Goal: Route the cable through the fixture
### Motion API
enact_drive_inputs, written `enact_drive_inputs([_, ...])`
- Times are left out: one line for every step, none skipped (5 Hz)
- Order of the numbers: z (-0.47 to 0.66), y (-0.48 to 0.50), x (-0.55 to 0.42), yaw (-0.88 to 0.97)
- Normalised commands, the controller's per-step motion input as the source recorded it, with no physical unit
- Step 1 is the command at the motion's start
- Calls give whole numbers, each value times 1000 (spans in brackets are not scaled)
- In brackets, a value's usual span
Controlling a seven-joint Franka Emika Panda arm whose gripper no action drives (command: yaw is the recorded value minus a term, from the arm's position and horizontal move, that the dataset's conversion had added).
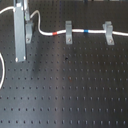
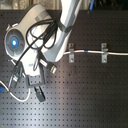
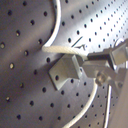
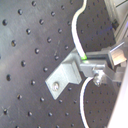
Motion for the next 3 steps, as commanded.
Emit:
enact_drive_inputs([420, 14, -454, 260])
enact_drive_inputs([413, 53, -513, 348])
enact_drive_inputs([-1, 40, 35, 126])
